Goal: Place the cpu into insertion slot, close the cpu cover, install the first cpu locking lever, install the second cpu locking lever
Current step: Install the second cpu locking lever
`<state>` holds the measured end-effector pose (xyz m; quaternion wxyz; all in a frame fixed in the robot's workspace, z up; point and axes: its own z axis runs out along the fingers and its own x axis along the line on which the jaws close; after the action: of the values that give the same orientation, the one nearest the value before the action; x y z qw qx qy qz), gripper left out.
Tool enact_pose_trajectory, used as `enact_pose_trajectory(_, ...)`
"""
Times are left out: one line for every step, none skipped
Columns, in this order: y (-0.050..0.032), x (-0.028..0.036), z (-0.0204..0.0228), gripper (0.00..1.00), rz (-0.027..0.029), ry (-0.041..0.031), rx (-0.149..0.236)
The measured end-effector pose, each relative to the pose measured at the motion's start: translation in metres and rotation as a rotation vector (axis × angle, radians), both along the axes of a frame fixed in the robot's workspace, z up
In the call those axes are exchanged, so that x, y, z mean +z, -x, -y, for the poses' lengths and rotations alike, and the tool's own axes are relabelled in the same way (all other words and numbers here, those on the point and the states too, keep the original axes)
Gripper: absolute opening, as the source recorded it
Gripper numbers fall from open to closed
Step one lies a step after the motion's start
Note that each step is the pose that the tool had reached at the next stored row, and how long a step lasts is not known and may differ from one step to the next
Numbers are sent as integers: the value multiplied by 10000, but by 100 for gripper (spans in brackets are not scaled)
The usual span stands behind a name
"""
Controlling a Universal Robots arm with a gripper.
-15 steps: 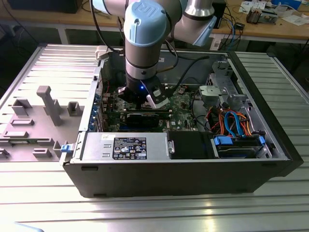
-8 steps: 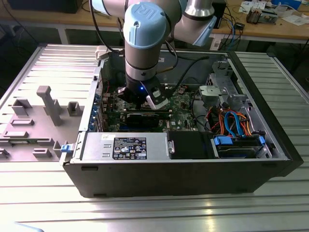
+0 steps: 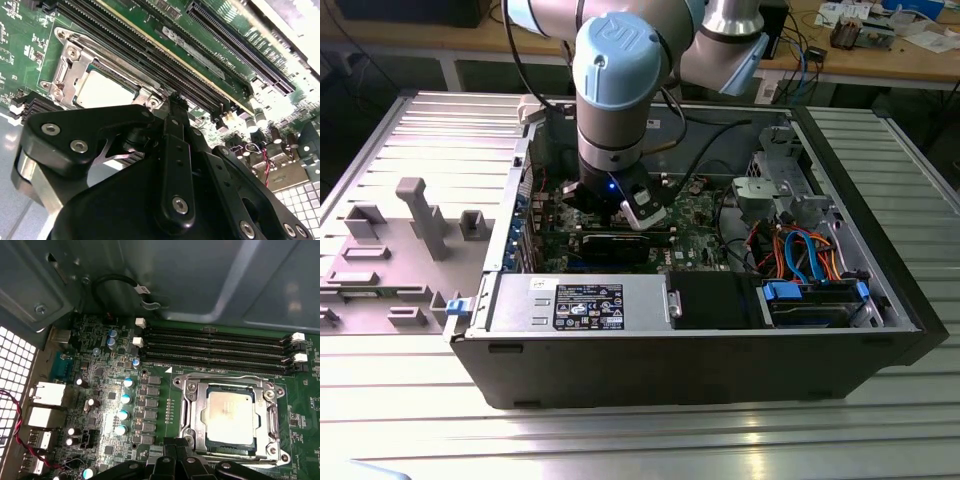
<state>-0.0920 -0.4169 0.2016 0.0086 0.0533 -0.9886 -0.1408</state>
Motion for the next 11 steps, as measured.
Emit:
enact_pose_trajectory(0, -6, 0, 11, 0, -33, 0)
enact_pose_trajectory(0, -11, 0, 11, 0, -59, 0)
enact_pose_trajectory(0, -17, 0, 11, 0, -94, 0)
enact_pose_trajectory(0, -20, 1, 11, 0, -116, -1)
enact_pose_trajectory(0, -23, 0, 11, 0, -143, 0)
enact_pose_trajectory(1, -26, 0, 11, 0, -177, 0)
enact_pose_trajectory(2, -27, -1, 11, 1, -197, 0)
enact_pose_trajectory(3, -30, -1, 11, 1, -216, 2)
enact_pose_trajectory(4, -32, -1, 11, 2, -228, 2)
enact_pose_trajectory(5, -38, -1, 11, 1, -248, 0)
enact_pose_trajectory(6, -43, -1, 11, 0, -264, 0)
